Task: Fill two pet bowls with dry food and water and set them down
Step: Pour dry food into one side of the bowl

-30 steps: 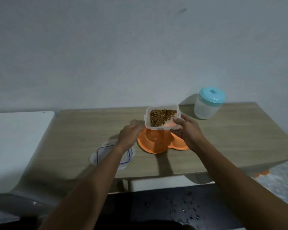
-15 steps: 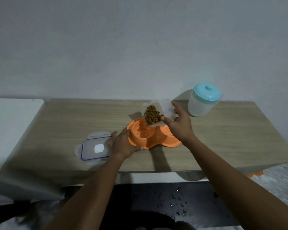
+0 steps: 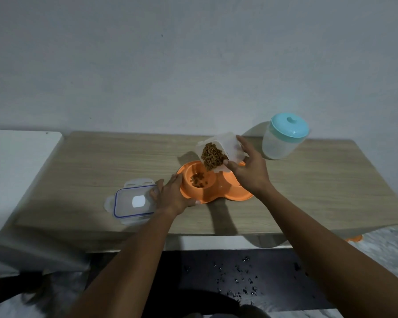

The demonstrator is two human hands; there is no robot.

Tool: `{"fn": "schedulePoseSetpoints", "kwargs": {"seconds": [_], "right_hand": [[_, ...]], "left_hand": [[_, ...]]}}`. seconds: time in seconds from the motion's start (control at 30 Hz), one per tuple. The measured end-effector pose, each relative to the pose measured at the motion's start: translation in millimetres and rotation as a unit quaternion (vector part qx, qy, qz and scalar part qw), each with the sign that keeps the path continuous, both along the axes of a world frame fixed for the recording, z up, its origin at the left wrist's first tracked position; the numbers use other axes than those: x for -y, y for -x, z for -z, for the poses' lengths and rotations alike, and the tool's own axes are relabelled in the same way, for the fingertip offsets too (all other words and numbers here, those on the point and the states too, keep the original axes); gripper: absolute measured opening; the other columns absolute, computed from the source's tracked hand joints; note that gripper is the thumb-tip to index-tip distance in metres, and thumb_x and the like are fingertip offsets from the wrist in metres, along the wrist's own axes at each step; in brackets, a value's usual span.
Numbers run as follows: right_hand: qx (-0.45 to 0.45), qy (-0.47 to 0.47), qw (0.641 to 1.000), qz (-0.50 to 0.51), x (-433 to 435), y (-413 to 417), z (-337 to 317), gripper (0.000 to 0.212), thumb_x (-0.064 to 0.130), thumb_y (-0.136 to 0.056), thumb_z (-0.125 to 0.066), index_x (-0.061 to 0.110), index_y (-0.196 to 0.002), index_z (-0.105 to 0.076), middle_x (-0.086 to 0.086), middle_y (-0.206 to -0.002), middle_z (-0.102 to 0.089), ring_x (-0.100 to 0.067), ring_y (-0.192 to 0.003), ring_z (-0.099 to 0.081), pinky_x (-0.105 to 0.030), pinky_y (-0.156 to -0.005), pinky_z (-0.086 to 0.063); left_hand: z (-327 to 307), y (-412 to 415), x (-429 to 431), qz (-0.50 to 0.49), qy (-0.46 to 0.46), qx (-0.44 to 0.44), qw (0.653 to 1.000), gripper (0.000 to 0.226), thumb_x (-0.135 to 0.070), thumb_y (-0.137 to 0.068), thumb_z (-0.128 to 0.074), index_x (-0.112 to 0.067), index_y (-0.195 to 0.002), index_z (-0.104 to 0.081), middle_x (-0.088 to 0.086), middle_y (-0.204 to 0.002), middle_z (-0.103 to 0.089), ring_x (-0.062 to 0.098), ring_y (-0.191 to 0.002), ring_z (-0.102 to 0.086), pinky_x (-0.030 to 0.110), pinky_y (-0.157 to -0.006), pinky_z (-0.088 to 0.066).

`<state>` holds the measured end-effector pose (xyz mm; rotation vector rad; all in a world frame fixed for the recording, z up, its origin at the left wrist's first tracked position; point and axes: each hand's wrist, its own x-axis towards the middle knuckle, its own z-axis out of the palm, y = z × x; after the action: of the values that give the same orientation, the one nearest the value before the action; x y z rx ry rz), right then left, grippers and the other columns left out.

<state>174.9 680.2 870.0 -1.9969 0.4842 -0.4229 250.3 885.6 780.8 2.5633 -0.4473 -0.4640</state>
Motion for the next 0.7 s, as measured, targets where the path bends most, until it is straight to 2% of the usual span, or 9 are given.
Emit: {"fn": "schedulePoseSetpoints", "kwargs": {"seconds": [0.07,0.2,0.4,0.57,0.7], "right_hand": [[-0.003,0.01,1.0,-0.001,0,0,0,0.082,0.017,-0.081,-0.084,0.03,-0.151,-0.044,0.0,-0.145,-0.054,-0.02,-0.135,-0.053,-0.049,-0.107,-0.051],[-0.004,0.019,1.0,-0.004,1,-1,1,0.081,0.018,-0.081,-0.084,0.029,-0.151,-0.045,-0.004,-0.146,-0.055,-0.01,-0.13,-0.049,-0.049,-0.109,-0.05],[0.002,0.004,1.0,-0.007,2,-1,6,0.08,0.017,-0.08,-0.084,0.027,-0.15,-0.046,-0.002,-0.145,-0.056,-0.009,-0.131,-0.048,-0.049,-0.109,-0.049],[-0.003,-0.024,1.0,0.0,8,-3,10,0.082,0.019,-0.08,-0.084,0.028,-0.151,-0.044,-0.008,-0.148,-0.053,-0.025,-0.134,-0.054,-0.052,-0.105,-0.052],[-0.009,-0.037,0.999,0.01,11,-4,13,0.082,0.021,-0.08,-0.085,0.03,-0.15,-0.045,-0.011,-0.147,-0.052,-0.027,-0.13,-0.057,-0.052,-0.101,-0.055]], "left_hand": [[2,-1,0,-0.001,0.005,0.003,1.0,0.11,-0.067,-0.057,-0.078,-0.042,-0.149,-0.023,-0.01,-0.157,-0.03,0.04,-0.145,-0.01,0.062,-0.11,-0.01],[3,-1,1,0.0,0.003,0.009,1.0,0.109,-0.068,-0.057,-0.078,-0.042,-0.149,-0.024,-0.01,-0.156,-0.032,0.039,-0.145,-0.011,0.062,-0.11,-0.011],[1,-1,1,-0.003,-0.003,0.011,1.0,0.108,-0.066,-0.059,-0.079,-0.041,-0.149,-0.025,-0.009,-0.156,-0.032,0.039,-0.145,-0.012,0.06,-0.111,-0.01],[4,-2,1,0.001,-0.018,0.009,1.0,0.111,-0.068,-0.058,-0.078,-0.041,-0.15,-0.022,-0.009,-0.158,-0.029,0.04,-0.145,-0.013,0.062,-0.11,-0.012],[4,-2,2,-0.001,-0.017,0.0,1.0,0.11,-0.069,-0.058,-0.078,-0.041,-0.15,-0.023,-0.009,-0.158,-0.028,0.039,-0.145,-0.012,0.063,-0.11,-0.01]]}}
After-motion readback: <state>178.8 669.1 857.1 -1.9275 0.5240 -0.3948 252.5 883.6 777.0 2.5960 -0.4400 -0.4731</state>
